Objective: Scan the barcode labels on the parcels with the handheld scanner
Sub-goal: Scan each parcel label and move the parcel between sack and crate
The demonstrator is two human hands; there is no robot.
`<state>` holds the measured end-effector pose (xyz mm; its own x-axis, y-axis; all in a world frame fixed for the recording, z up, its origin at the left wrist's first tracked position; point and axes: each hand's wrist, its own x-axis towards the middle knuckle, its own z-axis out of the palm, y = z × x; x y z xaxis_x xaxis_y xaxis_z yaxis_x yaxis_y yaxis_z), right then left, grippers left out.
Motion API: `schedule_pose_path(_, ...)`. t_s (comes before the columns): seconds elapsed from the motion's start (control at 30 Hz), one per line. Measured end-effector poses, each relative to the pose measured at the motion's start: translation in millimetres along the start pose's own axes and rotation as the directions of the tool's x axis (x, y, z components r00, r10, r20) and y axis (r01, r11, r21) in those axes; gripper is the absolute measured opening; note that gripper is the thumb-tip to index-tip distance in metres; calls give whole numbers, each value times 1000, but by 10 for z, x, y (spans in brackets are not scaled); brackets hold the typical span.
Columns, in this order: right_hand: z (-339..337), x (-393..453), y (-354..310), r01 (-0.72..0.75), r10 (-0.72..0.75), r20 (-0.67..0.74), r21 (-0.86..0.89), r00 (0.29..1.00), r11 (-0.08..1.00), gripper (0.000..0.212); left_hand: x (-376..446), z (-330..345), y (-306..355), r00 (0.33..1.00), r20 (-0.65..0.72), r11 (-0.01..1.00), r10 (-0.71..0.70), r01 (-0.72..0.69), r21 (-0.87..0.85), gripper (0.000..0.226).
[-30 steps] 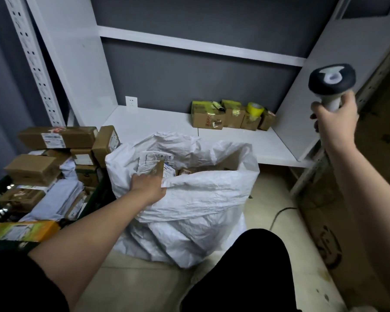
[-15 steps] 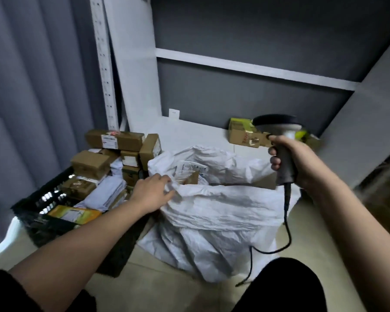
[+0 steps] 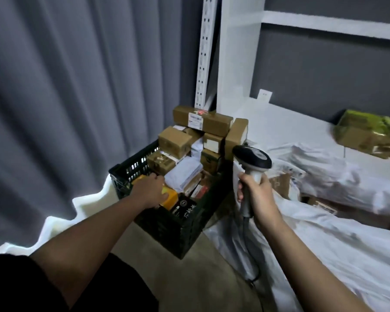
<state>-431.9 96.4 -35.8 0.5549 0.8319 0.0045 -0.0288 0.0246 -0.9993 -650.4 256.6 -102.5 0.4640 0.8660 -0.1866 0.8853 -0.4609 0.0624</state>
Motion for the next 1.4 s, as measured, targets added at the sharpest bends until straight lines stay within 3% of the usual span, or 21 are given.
schedule_pose_path(0.2, 595, 561, 709, -71, 70, -27, -18, 997, 997, 14, 884, 463, -141, 988, 112, 986, -103, 116, -116, 88)
schedule_pose_path(0.57, 688, 760, 1357, -182, 185, -78, 51, 980, 982, 10, 1716, 1326, 171, 956, -17, 944, -291, 285, -164, 95)
schedule_pose_path(0.87, 599, 745, 1234, -155, 159, -116, 45, 980, 987, 10, 1584, 927, 384, 910, -140, 877, -390, 321, -356, 81)
schedule_pose_path(0.97, 554, 635, 1085, -142, 146, -108, 39, 983, 989, 11, 1304, 585, 379, 922, -45, 814, -385, 316, -488, 71)
schedule_pose_path(1.03, 511, 511, 950, -130, 134, -104, 45, 985, 990, 12, 1036, 365, 336, 935, 78, 696, -346, 311, -647, 61)
schedule_pose_path(1.13, 439, 298, 779, -127, 135, -90, 89, 987, 988, 12, 594, 73, 295, 936, 284, 250, -208, 332, -910, 58)
schedule_pose_path(1.23, 377, -8, 515, -99, 107, -31, 187, 994, 977, 16, 77, -158, 278, 885, 465, -178, -36, 452, -874, 53)
schedule_pose_path(1.27, 365, -112, 418, -90, 95, -9, 219, 995, 972, 19, -65, -190, 258, 875, 484, -272, 17, 469, -840, 52)
schedule_pose_path(1.4, 348, -423, 108, -72, 65, 37, 237, 997, 969, 25, -448, -185, 237, 871, 471, -402, 144, 486, -776, 44)
